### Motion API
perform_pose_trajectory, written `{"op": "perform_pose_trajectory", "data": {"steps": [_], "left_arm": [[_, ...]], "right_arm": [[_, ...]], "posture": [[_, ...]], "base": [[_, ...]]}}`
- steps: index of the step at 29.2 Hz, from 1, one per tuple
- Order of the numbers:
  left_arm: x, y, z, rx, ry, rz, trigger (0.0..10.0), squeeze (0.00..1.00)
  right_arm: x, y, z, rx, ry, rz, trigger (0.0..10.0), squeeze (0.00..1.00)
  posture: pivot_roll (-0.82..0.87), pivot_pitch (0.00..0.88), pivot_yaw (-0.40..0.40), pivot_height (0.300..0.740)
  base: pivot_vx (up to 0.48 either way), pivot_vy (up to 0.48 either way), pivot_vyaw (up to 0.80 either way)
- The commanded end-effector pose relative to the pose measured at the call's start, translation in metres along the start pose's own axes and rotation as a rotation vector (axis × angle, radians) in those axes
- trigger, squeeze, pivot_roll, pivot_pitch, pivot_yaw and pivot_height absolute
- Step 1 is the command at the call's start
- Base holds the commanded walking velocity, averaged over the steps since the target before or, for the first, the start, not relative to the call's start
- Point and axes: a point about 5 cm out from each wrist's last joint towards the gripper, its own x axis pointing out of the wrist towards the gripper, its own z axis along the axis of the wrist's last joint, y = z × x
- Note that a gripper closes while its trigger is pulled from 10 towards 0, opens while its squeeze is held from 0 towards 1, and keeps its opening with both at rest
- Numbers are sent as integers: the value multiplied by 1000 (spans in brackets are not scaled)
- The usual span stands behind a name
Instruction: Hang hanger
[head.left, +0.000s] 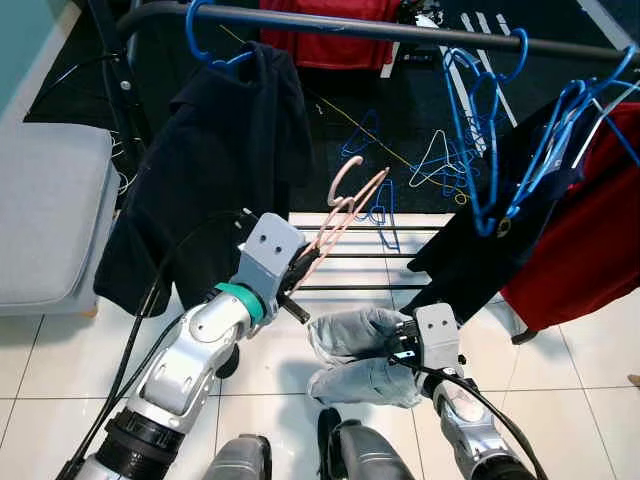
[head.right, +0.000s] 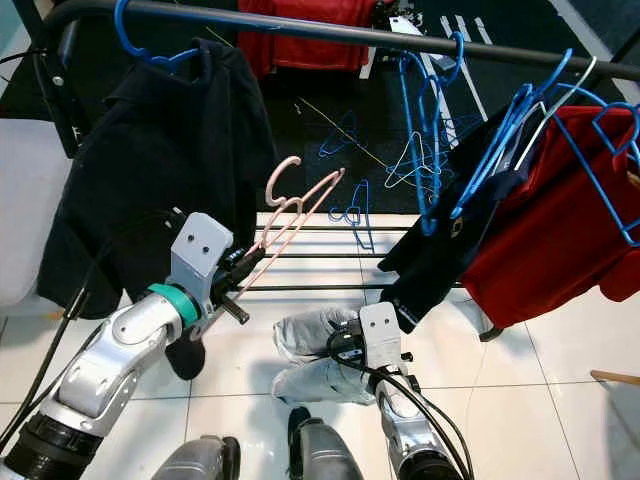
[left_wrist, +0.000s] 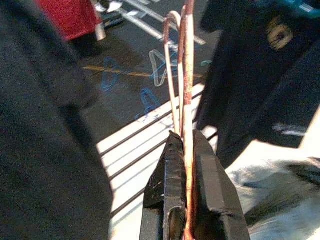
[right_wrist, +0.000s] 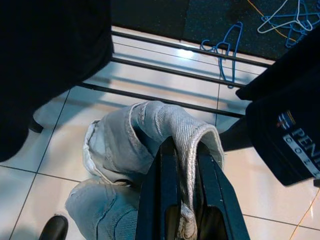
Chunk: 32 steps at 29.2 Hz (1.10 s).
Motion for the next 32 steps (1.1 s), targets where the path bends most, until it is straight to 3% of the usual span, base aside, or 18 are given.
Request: {"op": "perform_pose_trajectory", "data": {"steps": [1,4,8,11,15,19,20,23,32], "left_arm": [[-2,-4,-16,-4,36,1,10000,0],[-4,-3,-27,-8,44,5,10000,0],[-1,2,-17,-31,15,29,10000,0],[20,30,28,-7,-76,237,10000,0],[30,43,46,-19,-126,316,10000,0],[36,74,69,15,-171,465,10000,0],[36,74,69,15,-171,465,10000,0],[33,98,70,19,-143,541,10000,0],[44,108,71,-77,-112,610,10000,0]], "right_arm": [[-2,-5,-1,-20,-2,-4,10000,0],[-1,-8,3,-28,-19,-8,10000,0],[-1,-9,6,-33,-33,-6,10000,0],[0,-8,9,-38,-48,-1,10000,0],[1,-6,9,-37,-46,3,10000,0],[1,-2,8,-29,-44,3,10000,0],[1,-2,8,-29,-44,3,10000,0],[-1,-2,5,-23,-38,-3,10000,0],[-1,-2,4,-23,-31,-4,10000,0]], "posture": [[-33,144,-35,740],[-37,140,-34,740],[-47,134,-33,740],[-44,125,-31,740],[-44,124,-31,740],[-51,118,-16,740],[-51,118,-16,740],[-48,117,-11,740],[-44,117,-13,740]], "base": [[0,0,0],[0,0,0],[0,0,0],[0,0,0],[0,0,0],[0,0,0],[0,0,0],[0,0,0],[0,0,0]]}}
